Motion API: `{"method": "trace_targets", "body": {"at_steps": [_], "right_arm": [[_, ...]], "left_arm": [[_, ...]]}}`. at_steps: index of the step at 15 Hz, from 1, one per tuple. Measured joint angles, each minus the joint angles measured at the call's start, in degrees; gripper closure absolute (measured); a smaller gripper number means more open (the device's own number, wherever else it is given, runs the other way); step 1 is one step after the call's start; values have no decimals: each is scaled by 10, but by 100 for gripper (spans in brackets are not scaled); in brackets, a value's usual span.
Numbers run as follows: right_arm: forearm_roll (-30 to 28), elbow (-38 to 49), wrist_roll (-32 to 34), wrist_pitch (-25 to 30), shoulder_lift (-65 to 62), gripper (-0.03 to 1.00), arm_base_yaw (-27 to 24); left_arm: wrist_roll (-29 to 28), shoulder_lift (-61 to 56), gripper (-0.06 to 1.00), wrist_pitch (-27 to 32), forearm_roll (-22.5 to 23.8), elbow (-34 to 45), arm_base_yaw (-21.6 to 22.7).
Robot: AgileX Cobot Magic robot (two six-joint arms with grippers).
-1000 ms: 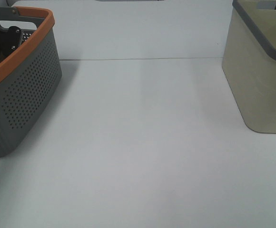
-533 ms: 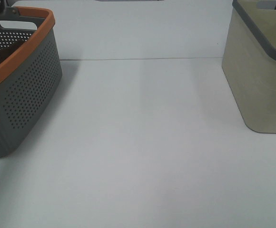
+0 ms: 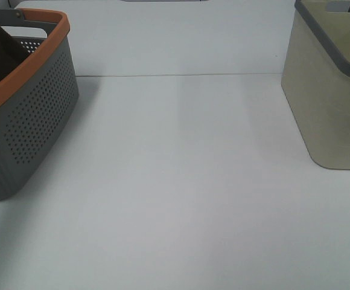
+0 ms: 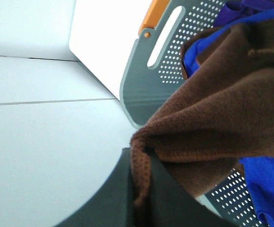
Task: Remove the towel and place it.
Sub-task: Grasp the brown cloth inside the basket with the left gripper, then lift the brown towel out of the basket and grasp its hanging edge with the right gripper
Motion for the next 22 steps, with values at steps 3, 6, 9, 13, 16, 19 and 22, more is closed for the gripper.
{"method": "trace_targets", "body": {"at_steps": [3,6,9,13,16,19,22], "right_arm": [[0,0,0,0,0,18,0],[0,0,0,0,0,18,0],[0,0,0,0,0,18,0],[0,0,0,0,0,18,0],[0,0,0,0,0,18,0],[0,0,0,0,0,18,0],[0,0,0,0,0,18,0]], "left_arm": [[-33,-40,94,-9,-24,0,0],[-47,-64,94,-43,-44,0,-6],[-46,-76,94,-74,-52,0,-43],[-46,-81,94,-95,-53,-45,-99],[-61,-81,94,-95,-62,-81,-132],[-78,-76,94,-93,-84,-89,-169],[-78,-62,94,-96,-91,-89,-212]]}}
